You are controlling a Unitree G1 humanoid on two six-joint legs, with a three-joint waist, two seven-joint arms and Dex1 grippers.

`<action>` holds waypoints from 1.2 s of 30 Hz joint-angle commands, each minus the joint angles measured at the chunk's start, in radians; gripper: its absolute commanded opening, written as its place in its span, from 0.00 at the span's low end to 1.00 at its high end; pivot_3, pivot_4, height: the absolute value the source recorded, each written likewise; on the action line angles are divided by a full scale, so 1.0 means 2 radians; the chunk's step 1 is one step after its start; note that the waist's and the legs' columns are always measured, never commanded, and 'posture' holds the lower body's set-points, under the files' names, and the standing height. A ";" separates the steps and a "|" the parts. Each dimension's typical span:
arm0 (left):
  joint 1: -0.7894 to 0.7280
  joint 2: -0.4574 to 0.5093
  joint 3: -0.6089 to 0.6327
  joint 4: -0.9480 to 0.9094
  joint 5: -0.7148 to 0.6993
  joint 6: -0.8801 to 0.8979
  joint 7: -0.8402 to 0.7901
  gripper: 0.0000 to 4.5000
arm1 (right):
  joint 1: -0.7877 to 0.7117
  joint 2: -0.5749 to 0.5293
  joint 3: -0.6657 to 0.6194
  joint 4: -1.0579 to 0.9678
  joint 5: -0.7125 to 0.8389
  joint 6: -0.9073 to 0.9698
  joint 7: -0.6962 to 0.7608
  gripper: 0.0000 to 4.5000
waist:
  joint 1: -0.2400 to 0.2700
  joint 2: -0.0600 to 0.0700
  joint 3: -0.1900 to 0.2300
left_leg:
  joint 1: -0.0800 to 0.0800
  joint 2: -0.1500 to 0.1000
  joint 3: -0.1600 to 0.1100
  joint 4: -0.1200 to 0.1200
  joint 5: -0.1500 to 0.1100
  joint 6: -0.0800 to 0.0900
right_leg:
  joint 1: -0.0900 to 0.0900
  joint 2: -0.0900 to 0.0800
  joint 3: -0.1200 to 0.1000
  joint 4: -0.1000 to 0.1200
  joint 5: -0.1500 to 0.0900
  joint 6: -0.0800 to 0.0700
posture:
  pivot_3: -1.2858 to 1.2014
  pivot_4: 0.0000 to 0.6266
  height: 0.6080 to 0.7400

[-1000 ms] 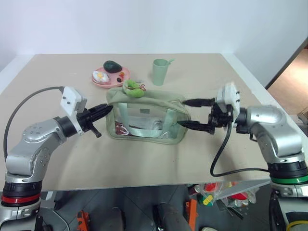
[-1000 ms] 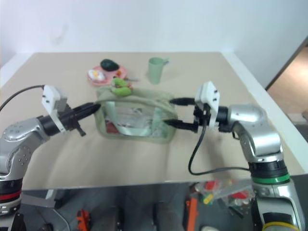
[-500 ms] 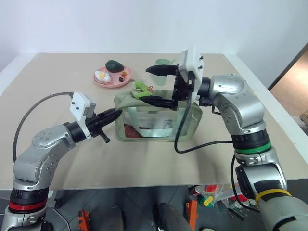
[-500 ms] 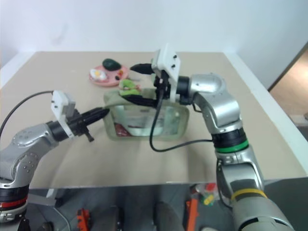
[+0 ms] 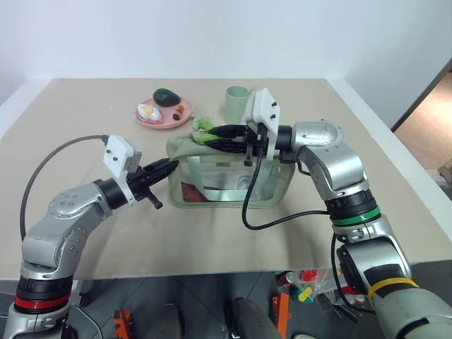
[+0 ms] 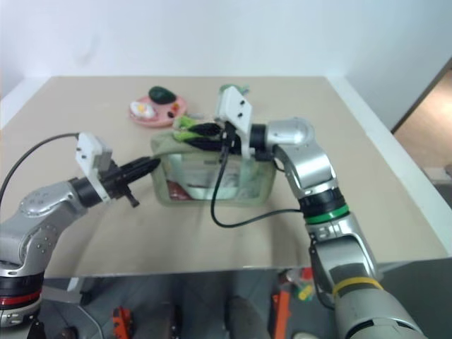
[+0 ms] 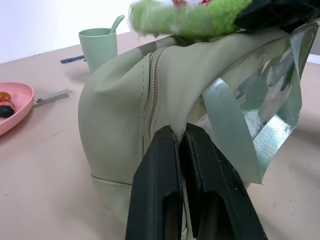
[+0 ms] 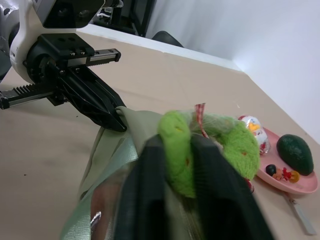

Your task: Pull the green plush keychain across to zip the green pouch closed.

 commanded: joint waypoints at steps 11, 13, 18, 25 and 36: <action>-0.022 -0.021 -0.007 -0.005 0.005 -0.001 0.027 0.00 | 0.011 -0.011 -0.054 -0.060 0.025 -0.015 -0.009 0.02 | 0.001 0.000 0.000 | 0.000 0.000 0.000 0.000 0.000 0.000 | 0.000 0.000 0.000 0.000 0.000 0.000 | 0.52 0.24 1.00; -0.021 -0.023 -0.007 -0.011 0.005 0.001 0.033 0.00 | 0.017 -0.033 -0.076 -0.071 0.023 -0.022 -0.018 0.02 | 0.002 0.000 0.000 | 0.000 0.000 0.000 0.000 0.000 0.000 | 0.000 0.000 0.000 0.000 0.000 0.000 | 0.52 0.24 1.00; -0.014 -0.032 -0.002 -0.036 0.002 0.016 0.069 0.00 | 0.077 -0.145 -0.172 -0.060 -0.008 -0.034 -0.062 0.02 | 0.009 0.000 0.000 | -0.001 -0.002 0.000 0.000 0.000 0.000 | 0.001 -0.003 0.000 -0.001 -0.001 0.002 | 0.52 0.24 1.00; 0.004 -0.037 -0.002 -0.049 0.007 0.024 0.092 0.00 | 0.196 -0.260 -0.204 -0.033 -0.128 -0.062 -0.153 0.02 | 0.005 0.000 0.000 | 0.000 -0.003 0.002 0.000 -0.001 0.001 | 0.001 -0.003 0.002 -0.001 -0.001 0.003 | 0.52 0.24 1.00; -0.018 -0.047 -0.025 -0.038 0.036 0.008 0.107 0.00 | 0.314 -0.155 -0.082 -0.136 -0.195 0.021 -0.237 0.02 | -0.001 0.000 0.000 | 0.001 -0.003 0.002 0.000 0.000 0.000 | 0.001 -0.003 0.003 -0.001 -0.001 0.002 | 0.52 0.24 1.00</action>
